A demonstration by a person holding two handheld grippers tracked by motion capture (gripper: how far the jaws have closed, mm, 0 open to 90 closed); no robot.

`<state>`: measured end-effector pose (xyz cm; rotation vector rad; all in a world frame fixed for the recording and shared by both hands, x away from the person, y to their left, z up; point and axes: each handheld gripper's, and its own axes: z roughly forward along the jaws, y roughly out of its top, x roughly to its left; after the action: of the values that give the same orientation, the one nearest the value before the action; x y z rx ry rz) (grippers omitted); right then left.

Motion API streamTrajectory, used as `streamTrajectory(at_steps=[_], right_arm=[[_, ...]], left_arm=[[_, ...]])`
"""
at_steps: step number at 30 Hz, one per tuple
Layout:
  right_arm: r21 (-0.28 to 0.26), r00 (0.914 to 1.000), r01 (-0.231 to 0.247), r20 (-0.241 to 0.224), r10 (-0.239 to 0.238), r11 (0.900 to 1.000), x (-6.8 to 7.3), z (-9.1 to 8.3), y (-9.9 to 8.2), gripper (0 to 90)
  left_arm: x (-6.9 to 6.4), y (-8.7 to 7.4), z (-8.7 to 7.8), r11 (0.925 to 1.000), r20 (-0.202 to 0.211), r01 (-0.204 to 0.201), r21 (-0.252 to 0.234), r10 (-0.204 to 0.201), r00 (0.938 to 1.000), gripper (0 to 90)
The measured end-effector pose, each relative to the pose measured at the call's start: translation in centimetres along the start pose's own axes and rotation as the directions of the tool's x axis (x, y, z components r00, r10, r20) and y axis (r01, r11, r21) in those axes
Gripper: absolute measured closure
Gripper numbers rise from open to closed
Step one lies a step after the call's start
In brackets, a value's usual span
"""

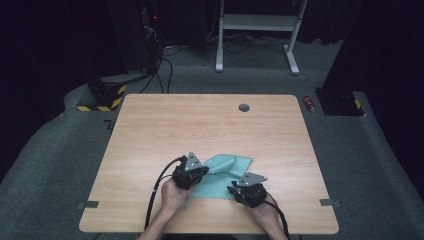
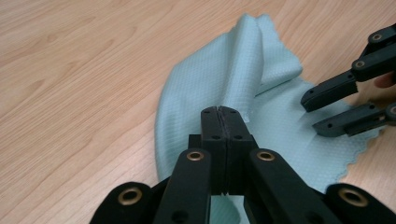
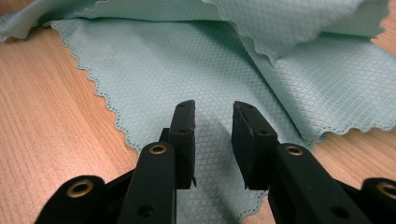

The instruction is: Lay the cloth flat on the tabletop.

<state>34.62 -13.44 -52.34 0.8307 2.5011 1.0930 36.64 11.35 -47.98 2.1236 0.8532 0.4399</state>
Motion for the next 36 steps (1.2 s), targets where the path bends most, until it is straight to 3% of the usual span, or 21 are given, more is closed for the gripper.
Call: streamTrajectory(at_steps=[5,11,21,26,29,33,36], right_arm=[[0.000,1.0000,-0.001,-0.001,0.001,1.0000,0.0,0.0,0.0,69.8],[0.000,1.0000,-0.002,-0.001,0.002,1.0000,0.0,0.0,0.0,69.7],[-0.001,1.0000,0.000,-0.001,0.000,1.0000,0.0,0.0,0.0,69.7],[-0.001,1.0000,0.000,-0.001,0.000,1.0000,0.0,0.0,0.0,69.6],[0.000,1.0000,-0.004,-0.002,0.004,1.0000,0.0,0.0,0.0,69.5],[0.001,1.0000,-0.006,-0.001,0.006,1.0000,0.0,0.0,0.0,69.1],[0.002,1.0000,-0.006,-0.004,0.006,1.0000,-0.1,0.0,0.0,68.7]], left_arm=[[0.7,-0.8,-0.4,0.9998,-0.019,0.009,0.019,-0.009,0.9998,89.3],[2.0,-2.1,-1.0,0.9979,-0.045,0.052,0.037,-0.050,0.9977,89.1],[3.9,-3.6,-1.5,0.9920,-0.091,0.108,0.064,-0.102,0.9906,88.7],[5.0,-4.2,-1.3,0.9855,-0.123,0.145,0.089,-0.133,0.9834,88.2],[4.8,-4.0,-2.0,0.9854,-0.117,0.165,0.040,-0.160,0.9801,82.0],[3.1,-2.4,-2.2,0.9950,-0.083,0.100,-0.007,-0.100,0.9915,69.5],[2.2,-1.1,-1.2,0.9978,-0.063,0.065,0.011,-0.064,0.9960,60.7]])
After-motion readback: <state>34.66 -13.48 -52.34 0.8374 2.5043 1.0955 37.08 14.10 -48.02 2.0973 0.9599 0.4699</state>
